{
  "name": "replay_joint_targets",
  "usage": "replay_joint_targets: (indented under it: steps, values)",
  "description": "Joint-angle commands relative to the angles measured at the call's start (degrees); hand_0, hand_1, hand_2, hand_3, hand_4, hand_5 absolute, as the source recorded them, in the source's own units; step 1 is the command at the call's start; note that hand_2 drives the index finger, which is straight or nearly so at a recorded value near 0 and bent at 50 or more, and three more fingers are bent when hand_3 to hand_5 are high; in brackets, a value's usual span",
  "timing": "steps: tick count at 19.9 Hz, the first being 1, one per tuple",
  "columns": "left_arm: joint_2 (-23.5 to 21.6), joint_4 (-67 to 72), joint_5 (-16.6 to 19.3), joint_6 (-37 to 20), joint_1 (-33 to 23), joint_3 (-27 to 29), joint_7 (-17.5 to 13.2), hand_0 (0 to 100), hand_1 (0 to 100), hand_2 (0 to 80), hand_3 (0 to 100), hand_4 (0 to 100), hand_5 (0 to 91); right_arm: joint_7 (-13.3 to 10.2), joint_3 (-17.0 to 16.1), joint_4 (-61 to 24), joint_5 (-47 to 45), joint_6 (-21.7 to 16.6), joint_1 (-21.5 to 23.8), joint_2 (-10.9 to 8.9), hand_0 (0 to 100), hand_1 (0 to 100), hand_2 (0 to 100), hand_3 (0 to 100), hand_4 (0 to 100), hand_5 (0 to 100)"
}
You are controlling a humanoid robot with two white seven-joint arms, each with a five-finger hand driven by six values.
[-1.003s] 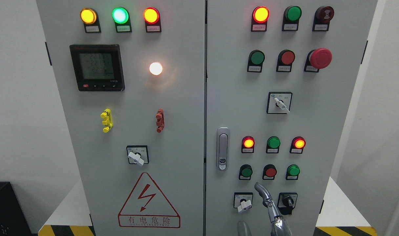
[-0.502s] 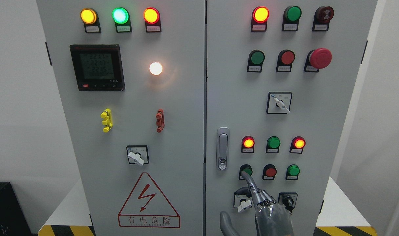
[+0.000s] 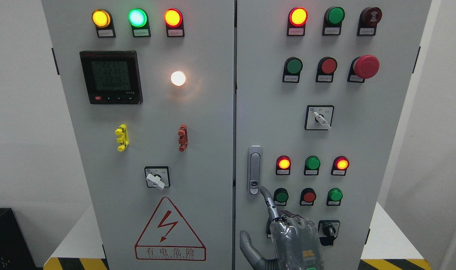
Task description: Release door handle
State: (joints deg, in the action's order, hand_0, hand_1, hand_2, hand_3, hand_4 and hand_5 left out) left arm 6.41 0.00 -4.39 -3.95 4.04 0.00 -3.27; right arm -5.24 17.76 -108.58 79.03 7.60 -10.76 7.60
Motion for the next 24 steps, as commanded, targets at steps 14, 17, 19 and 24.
replay_joint_targets:
  steps: [14,17,19,24]
  values:
    - [0.0,-1.0,0.0,0.0,0.0,-1.1,-0.2,0,0,2.5,9,1,0.0,1.5,0.8,8.6,6.0,2.2,-5.1,0.05,37,28,0,100,100,100]
    - [0.0,-1.0,0.0,0.0,0.0,-1.1,-0.1,0,0,2.5,9,1,0.0,1.5,0.4,8.6,5.9,2.8,-5.1,0.05,37,28,0,100,100,100]
    - [0.0,-1.0,0.0,0.0,0.0,-1.1,-0.1,0,0,2.3,9,1,0.0,1.5,0.2,8.6,5.9,2.8,-5.2,0.05,37,28,0,100,100,100]
    - [0.0,-1.0,0.0,0.0,0.0,-1.1,-0.1,0,0,2.2,9,1,0.0,1.5,0.2,8.6,5.8,2.8,-5.2,0.05,36,28,0,100,100,100]
